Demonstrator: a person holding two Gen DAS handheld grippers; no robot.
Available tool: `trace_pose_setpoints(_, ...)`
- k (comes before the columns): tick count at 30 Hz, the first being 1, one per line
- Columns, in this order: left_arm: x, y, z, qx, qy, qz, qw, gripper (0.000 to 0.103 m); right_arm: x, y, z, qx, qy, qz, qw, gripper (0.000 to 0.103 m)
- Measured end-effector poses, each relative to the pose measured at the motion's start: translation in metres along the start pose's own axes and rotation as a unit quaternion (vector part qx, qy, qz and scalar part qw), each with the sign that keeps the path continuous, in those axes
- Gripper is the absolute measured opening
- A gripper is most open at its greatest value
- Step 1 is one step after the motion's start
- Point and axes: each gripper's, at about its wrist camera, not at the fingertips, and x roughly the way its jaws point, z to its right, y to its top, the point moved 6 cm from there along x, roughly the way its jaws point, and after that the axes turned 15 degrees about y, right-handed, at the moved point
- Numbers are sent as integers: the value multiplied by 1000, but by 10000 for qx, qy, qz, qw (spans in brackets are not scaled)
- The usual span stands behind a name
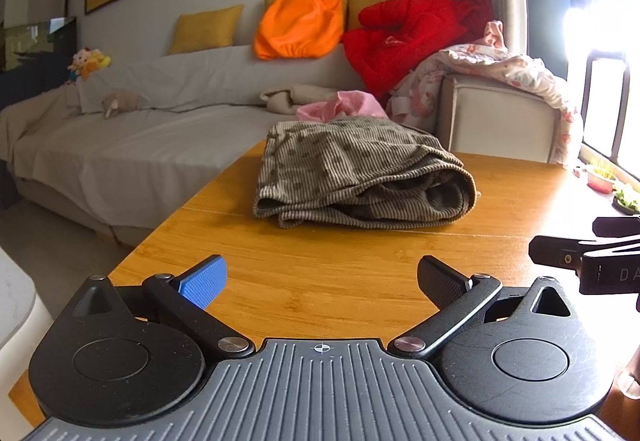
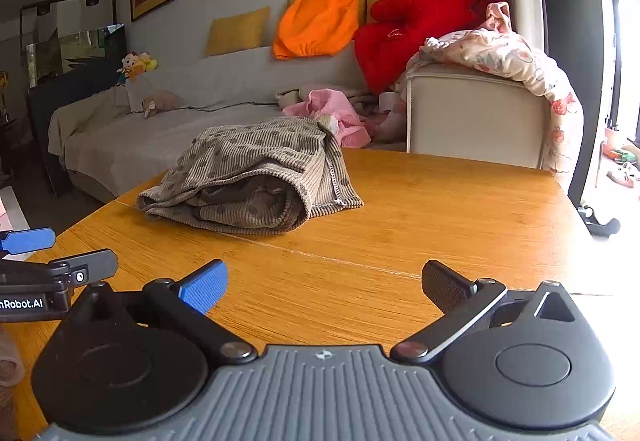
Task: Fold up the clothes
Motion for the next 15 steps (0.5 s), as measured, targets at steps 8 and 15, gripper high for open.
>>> trace_pose_setpoints(8, 4, -4, 2, 101, 1, -204, 9997, 103, 7, -2, -2, -73, -35, -214, 9997, 103)
trace_pose_setpoints(15, 9, -6, 1, 62, -24, -365, 9993, 103, 8, -2, -1, -55, -26, -252, 9997, 103)
